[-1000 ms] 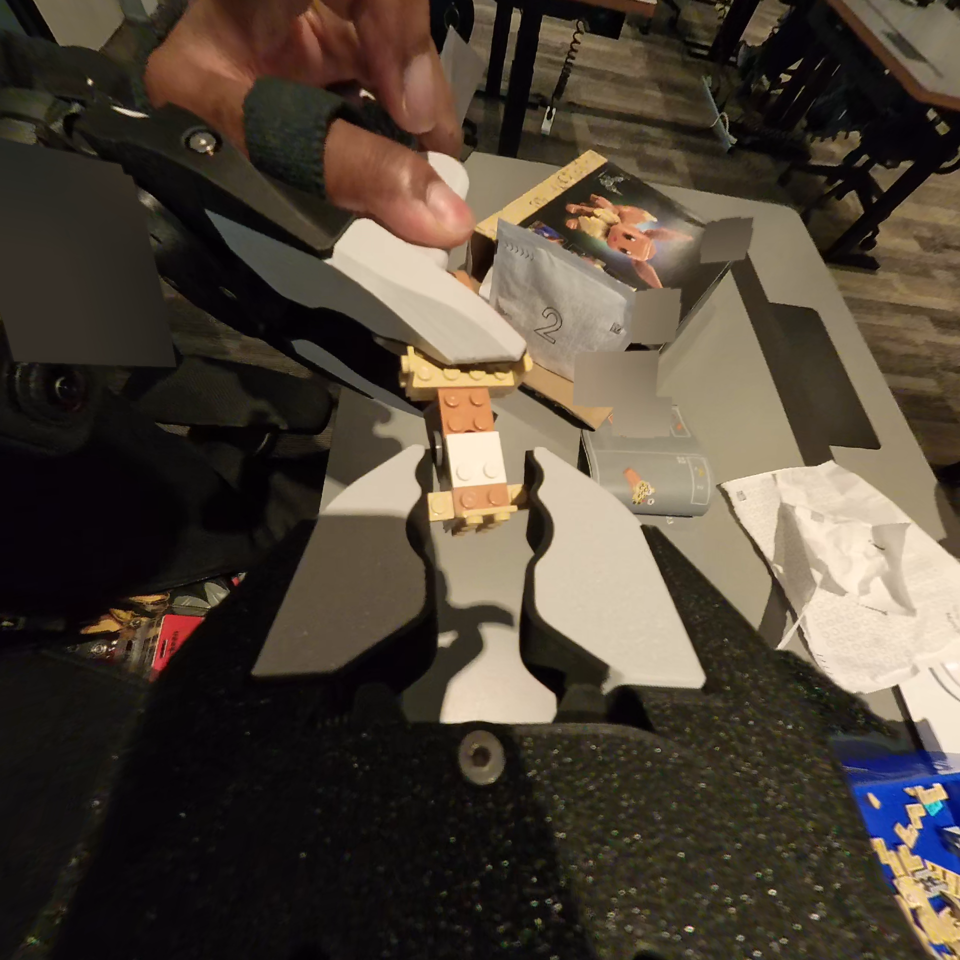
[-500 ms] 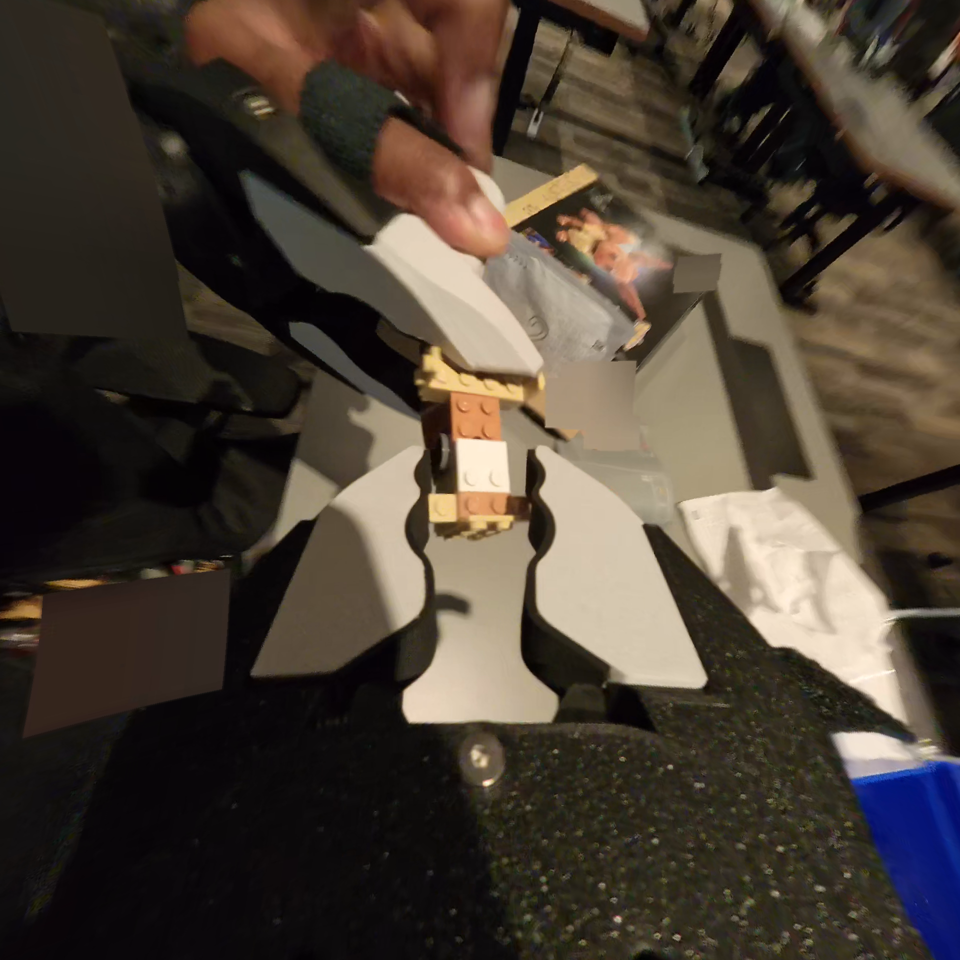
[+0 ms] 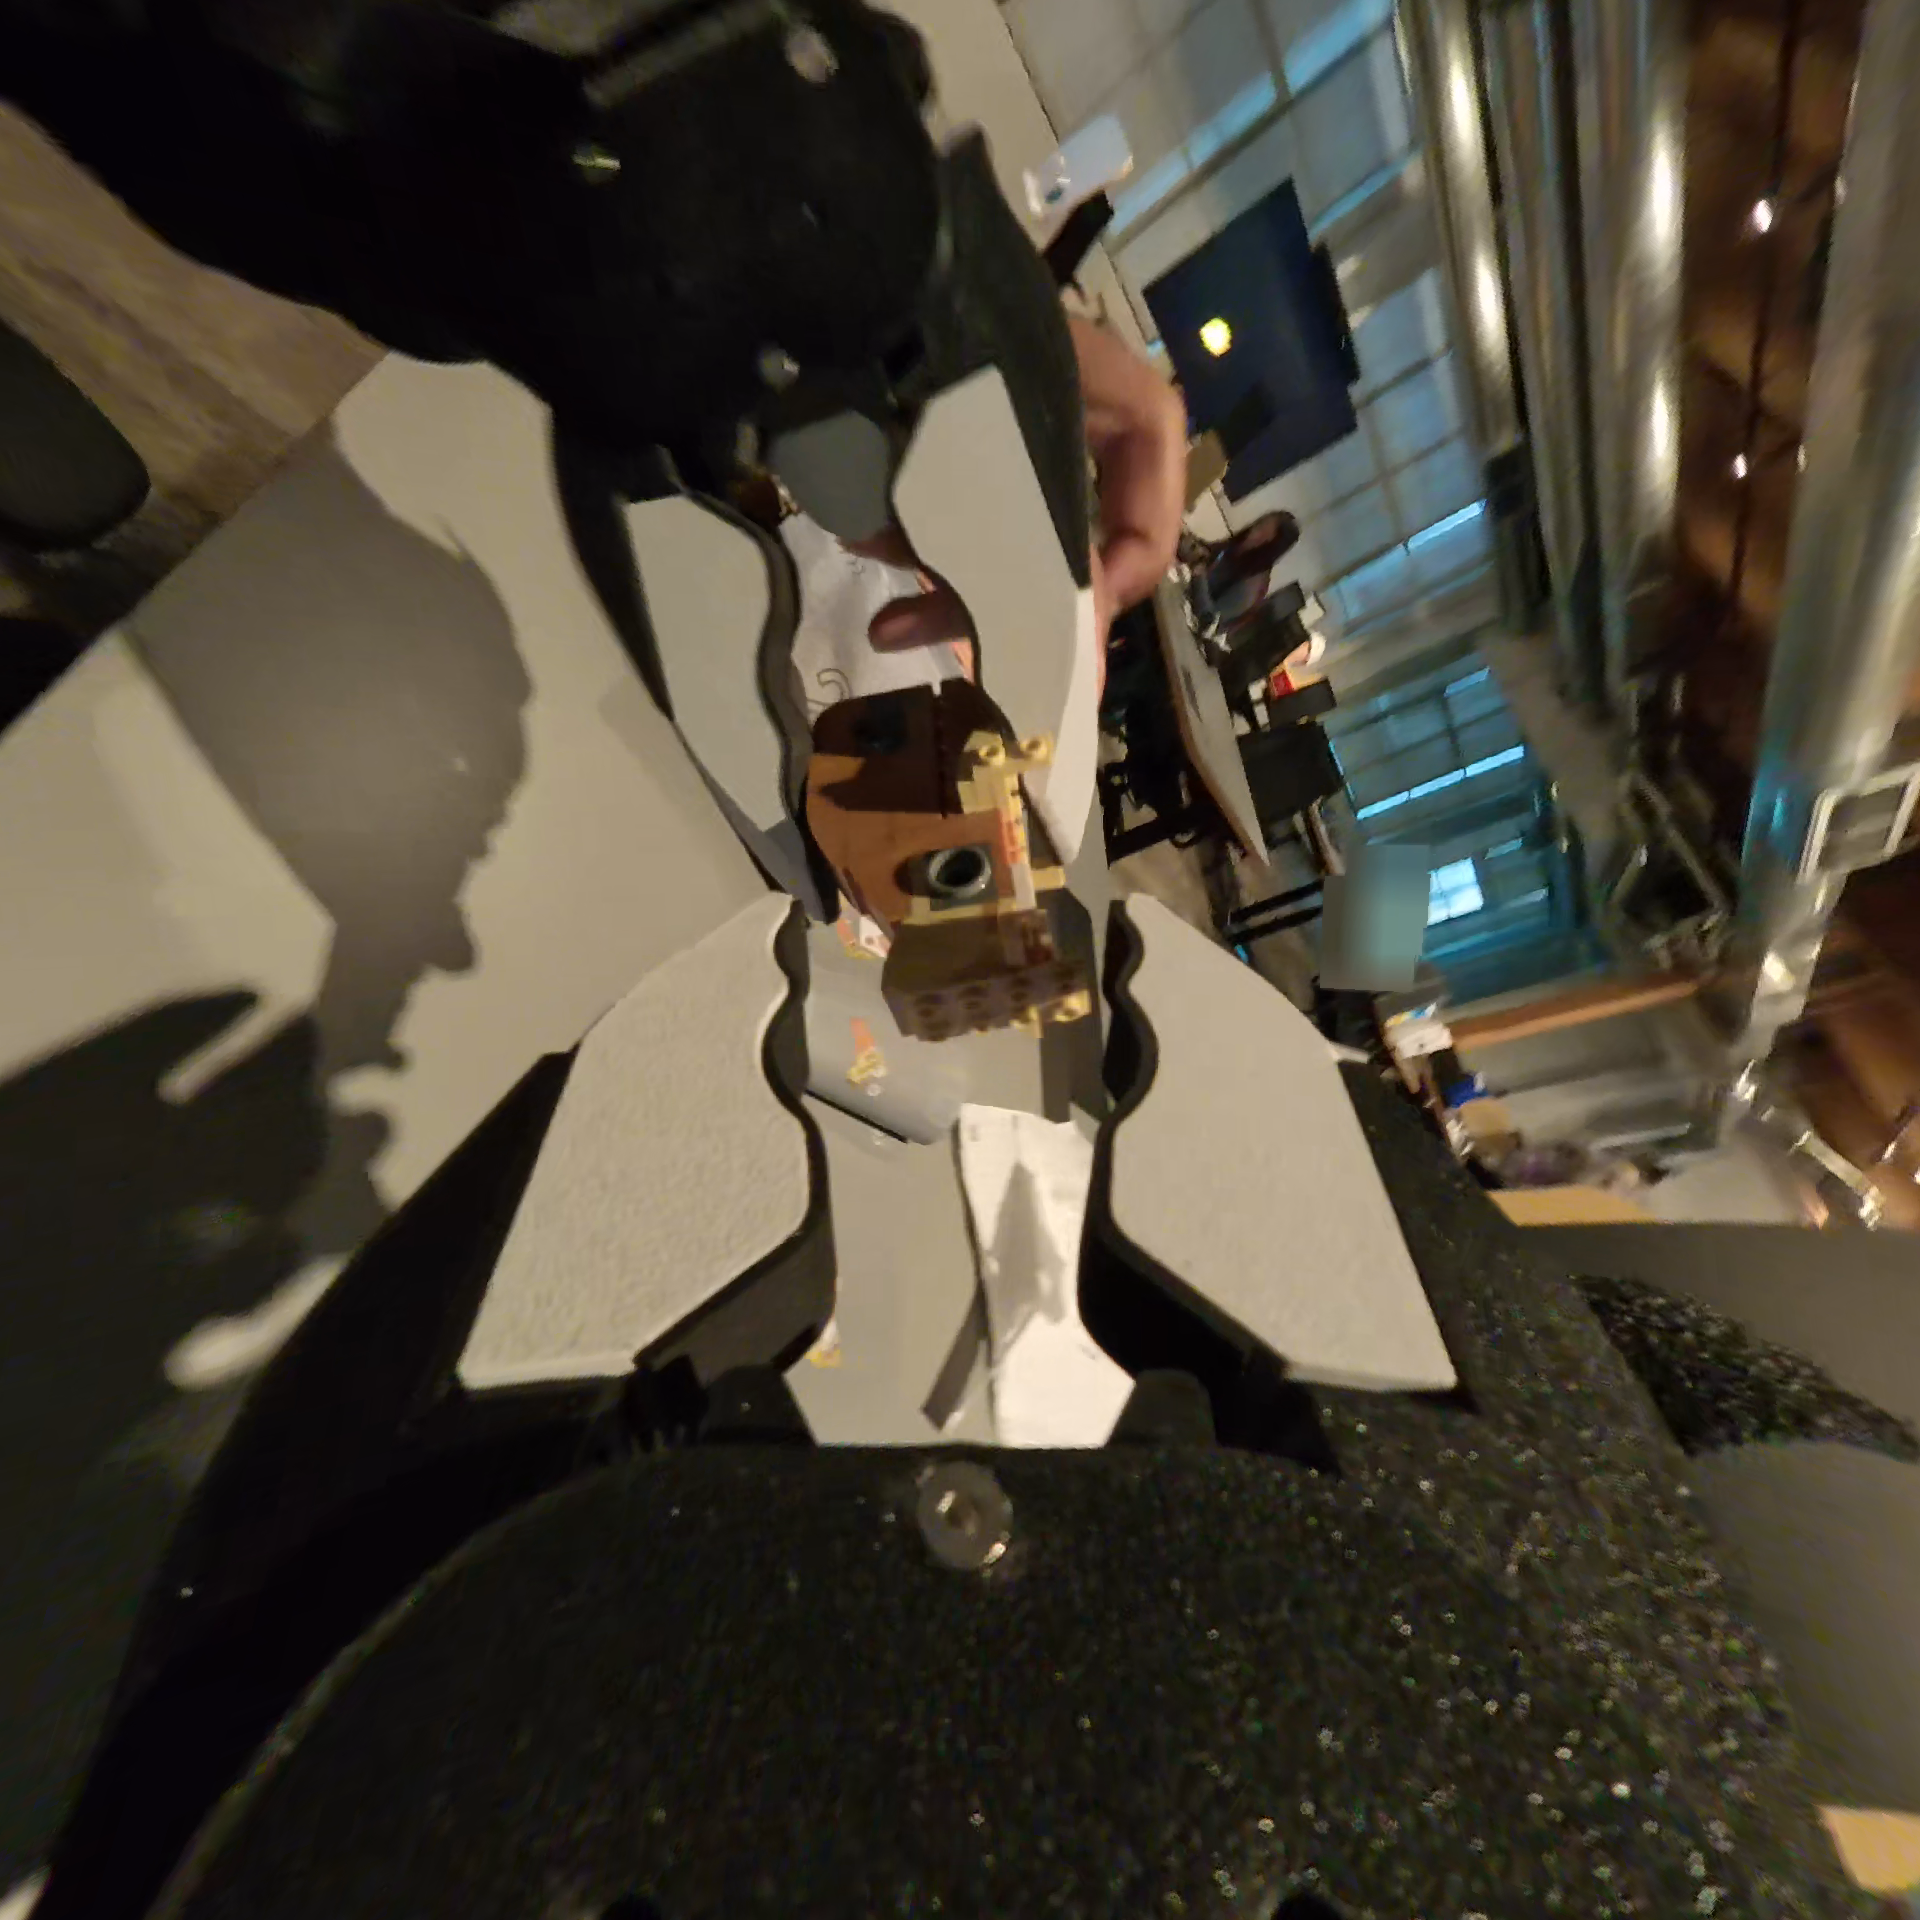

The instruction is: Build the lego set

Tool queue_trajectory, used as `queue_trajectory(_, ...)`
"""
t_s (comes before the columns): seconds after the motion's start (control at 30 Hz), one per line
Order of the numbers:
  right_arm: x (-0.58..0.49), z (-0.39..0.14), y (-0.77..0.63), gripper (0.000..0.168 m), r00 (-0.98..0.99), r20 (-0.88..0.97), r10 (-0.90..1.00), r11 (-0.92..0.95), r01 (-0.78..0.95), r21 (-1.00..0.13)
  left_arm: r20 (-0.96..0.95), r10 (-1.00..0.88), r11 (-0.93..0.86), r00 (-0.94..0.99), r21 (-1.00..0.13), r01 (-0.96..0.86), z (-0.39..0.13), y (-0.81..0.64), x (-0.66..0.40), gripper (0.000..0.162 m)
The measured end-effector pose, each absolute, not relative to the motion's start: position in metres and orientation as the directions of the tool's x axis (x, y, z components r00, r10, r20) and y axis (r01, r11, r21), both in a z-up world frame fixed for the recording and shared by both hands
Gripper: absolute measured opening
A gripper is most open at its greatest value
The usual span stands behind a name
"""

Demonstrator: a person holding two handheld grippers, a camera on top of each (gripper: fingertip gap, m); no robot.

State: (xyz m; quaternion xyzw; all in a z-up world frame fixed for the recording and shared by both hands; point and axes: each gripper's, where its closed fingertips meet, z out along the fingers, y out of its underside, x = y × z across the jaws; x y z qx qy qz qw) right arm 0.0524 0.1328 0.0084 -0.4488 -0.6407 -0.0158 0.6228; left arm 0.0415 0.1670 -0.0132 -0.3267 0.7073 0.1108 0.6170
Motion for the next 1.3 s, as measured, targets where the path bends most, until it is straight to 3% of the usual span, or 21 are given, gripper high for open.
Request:
queue_trajectory(0.17,0.055,0.013,0.139,0.055,0.063,0.867,0.493,0.663,0.618,-0.422,-0.930,-0.365,0.806,-0.046,-0.291,-0.515,-0.016,0.174,0.048,0.053)
queue_trajectory(0.33,0.053,0.010,0.150,0.060,-0.035,0.848,0.529,0.679,0.617,-0.398,-0.904,-0.427,0.823,-0.013,-0.383,-0.421,-0.012,0.176,0.054,0.053)
queue_trajectory(0.5,0.048,0.009,0.152,0.060,-0.071,0.809,0.584,0.690,0.569,-0.448,-0.874,-0.486,0.816,0.007,-0.456,-0.355,-0.013,0.174,0.054,0.053)
queue_trajectory(0.9,0.034,-0.022,0.159,0.052,-0.167,0.738,0.654,0.665,0.593,-0.455,-0.845,-0.535,0.801,-0.012,-0.503,-0.324,-0.034,0.175,0.046,0.054)
queue_trajectory(1.3,0.030,-0.029,0.157,0.047,-0.181,0.670,0.720,0.643,0.538,-0.546,-0.829,-0.559,0.796,-0.010,-0.534,-0.286,-0.041,0.175,0.046,0.054)
